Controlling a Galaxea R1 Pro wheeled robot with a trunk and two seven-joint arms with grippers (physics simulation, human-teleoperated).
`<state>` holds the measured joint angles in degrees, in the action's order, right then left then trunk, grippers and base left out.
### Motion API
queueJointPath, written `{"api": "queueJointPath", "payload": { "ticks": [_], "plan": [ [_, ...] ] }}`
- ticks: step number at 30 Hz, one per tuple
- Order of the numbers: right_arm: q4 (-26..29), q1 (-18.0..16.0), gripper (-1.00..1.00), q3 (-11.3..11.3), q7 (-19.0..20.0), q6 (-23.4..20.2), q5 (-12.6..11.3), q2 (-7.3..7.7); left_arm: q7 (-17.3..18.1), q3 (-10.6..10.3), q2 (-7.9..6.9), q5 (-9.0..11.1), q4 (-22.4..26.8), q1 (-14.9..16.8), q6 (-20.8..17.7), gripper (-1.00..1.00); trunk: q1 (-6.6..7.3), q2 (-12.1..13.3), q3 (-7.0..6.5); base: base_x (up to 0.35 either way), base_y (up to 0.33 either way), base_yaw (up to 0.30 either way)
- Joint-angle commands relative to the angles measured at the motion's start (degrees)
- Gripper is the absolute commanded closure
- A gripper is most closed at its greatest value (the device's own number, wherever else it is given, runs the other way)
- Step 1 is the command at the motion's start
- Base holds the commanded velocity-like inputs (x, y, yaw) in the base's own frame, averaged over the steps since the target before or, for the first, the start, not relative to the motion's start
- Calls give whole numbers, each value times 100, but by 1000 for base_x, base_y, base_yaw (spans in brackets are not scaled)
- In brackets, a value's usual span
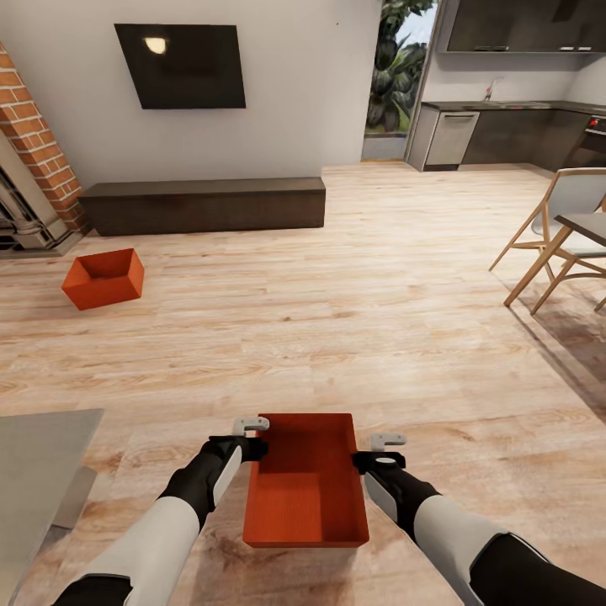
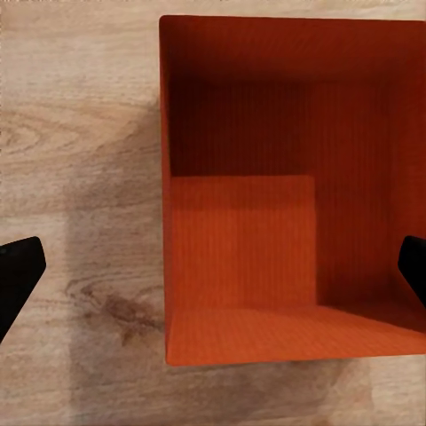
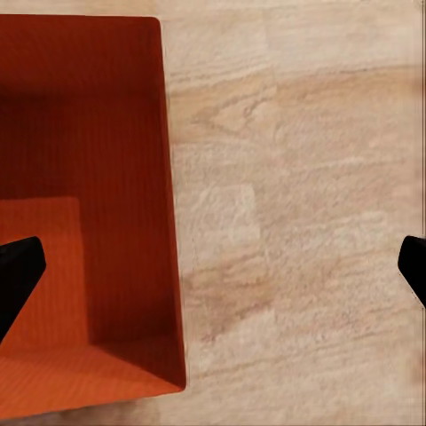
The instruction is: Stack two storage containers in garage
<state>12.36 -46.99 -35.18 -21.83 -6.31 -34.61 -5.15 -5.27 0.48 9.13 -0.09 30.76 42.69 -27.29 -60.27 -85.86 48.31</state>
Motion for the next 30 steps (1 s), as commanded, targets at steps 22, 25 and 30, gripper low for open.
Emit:
{"api": "queueJointPath", "payload": {
  "ticks": [22, 25, 30],
  "plan": [
    [-75, -3, -100, -59, -32, 104, 323, -178, -47, -13, 1, 0, -20, -2, -24, -100, 0, -2, 4, 0, 0, 0],
    [-77, -3, -100, -59, -32, 104, 323, -180, -57, -13, 3, 0, -50, -5, -15, -100, 0, -2, 4, 0, 0, 0],
    [-83, -3, -100, -59, -32, 104, 323, -179, -64, -13, 10, 5, -78, -6, 14, -100, 0, -2, 4, 0, 0, 0]
  ]
}}
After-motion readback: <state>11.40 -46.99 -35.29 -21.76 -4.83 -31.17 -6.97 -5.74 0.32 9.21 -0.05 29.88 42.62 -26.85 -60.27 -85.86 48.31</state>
